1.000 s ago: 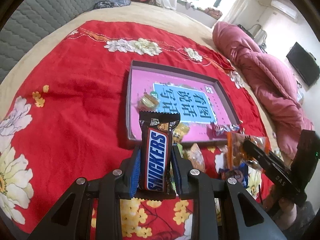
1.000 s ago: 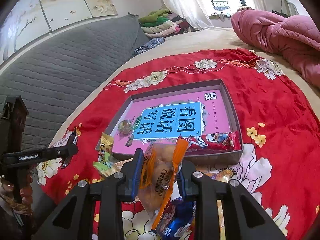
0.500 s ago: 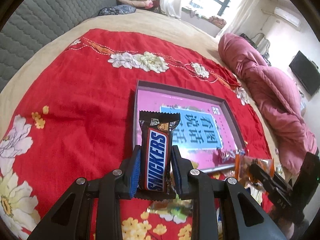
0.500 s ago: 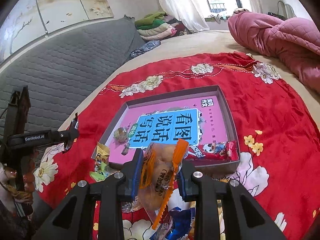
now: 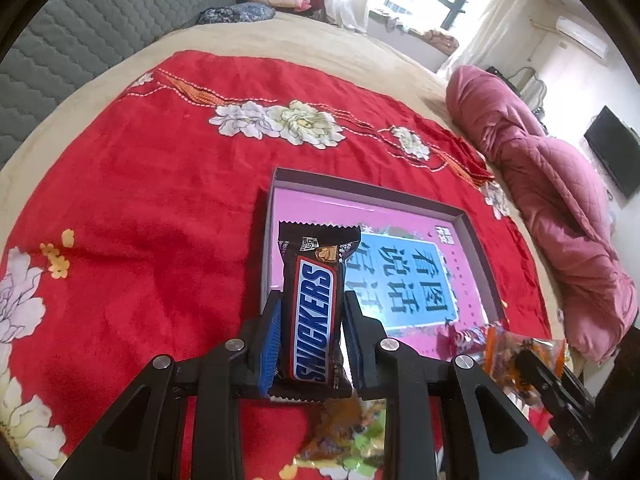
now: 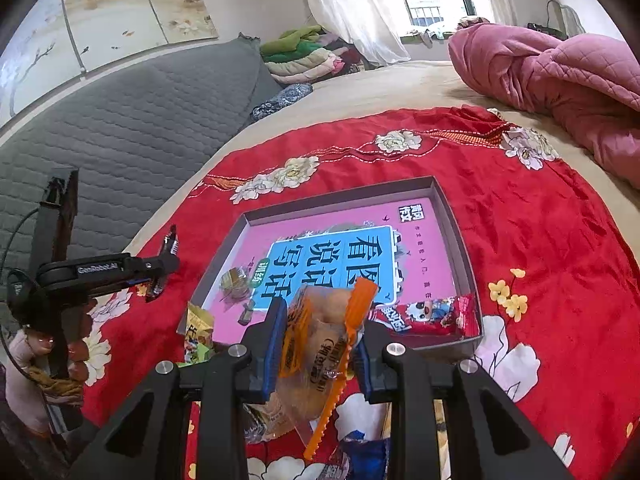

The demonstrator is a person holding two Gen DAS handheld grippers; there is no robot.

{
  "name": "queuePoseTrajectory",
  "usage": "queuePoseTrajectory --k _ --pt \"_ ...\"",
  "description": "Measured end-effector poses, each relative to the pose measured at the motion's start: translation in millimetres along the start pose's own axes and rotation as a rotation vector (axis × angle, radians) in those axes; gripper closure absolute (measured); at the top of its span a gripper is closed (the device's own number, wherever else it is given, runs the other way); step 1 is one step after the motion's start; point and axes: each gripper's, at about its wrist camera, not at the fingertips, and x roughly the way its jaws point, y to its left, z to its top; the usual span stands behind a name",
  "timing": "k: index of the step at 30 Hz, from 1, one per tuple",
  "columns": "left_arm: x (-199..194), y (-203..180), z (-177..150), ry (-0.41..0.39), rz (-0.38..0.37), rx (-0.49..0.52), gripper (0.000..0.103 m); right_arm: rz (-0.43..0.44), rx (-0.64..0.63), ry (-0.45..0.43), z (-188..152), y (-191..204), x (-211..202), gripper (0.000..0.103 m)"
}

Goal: Organize snacks
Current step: 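Lift the Snickers bar with the left tool while the right lifts the orange bag, then lower the Snickers bar into the tray with the left tool while the right lowers the orange bag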

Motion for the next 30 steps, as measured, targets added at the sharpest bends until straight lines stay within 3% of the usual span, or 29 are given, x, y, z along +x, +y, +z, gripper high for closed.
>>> queuePoseTrajectory --k 8,19,30 --pt "19 0 6 0.009 -0.022 -0.041 0.073 -0.017 0.029 -0.005 10 2 7 0.072" --pt "37 -5 -4 0.044 0.007 0.016 0.073 -0.043 0.078 0.011 20 3 26 0.072" --pt "51 -10 -13 0.081 -0.021 0.041 0.073 -0.088 0.101 0.062 15 2 52 0.072"
